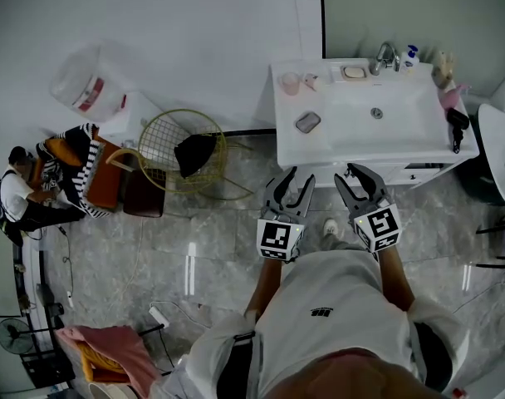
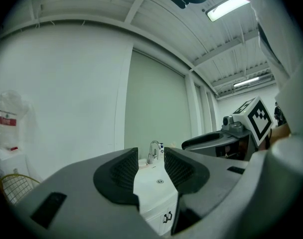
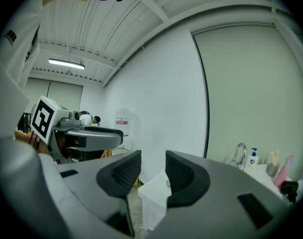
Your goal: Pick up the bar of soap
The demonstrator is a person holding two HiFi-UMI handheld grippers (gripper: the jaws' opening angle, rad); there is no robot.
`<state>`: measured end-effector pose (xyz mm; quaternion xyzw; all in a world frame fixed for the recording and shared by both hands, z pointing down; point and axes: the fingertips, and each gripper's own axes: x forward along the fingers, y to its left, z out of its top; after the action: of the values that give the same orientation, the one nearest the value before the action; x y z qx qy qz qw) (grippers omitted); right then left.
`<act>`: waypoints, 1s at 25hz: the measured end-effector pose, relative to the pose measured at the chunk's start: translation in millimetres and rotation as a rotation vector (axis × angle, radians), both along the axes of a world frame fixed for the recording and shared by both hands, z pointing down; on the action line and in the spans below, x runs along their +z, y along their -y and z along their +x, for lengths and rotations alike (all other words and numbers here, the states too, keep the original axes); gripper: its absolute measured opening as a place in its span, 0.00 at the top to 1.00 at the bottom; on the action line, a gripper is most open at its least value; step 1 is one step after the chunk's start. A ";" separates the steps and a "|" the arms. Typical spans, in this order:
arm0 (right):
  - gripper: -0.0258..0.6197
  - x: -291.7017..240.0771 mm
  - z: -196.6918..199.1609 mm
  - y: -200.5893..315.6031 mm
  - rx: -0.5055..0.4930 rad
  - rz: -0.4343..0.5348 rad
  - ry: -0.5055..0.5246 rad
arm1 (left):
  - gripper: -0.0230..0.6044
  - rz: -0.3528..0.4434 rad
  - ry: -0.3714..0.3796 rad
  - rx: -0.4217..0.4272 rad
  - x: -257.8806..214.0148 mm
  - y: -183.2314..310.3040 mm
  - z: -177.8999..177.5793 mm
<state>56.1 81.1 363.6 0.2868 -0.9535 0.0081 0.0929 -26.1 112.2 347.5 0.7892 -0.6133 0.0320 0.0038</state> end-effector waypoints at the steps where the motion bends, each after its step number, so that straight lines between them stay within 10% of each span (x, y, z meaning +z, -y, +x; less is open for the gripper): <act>1: 0.71 0.7 0.7 7.0 -0.006 -0.003 0.002 | 0.68 -0.001 0.003 -0.005 0.0 6.6 1.1; 25: 0.71 10.3 19.9 139.4 -0.095 -0.035 0.046 | 0.68 -0.036 0.069 -0.096 0.3 130.6 23.8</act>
<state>76.1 -58.3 373.8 0.2392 -0.9676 0.0267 0.0763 -2.4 -18.4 347.8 0.7570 -0.6496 0.0701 -0.0019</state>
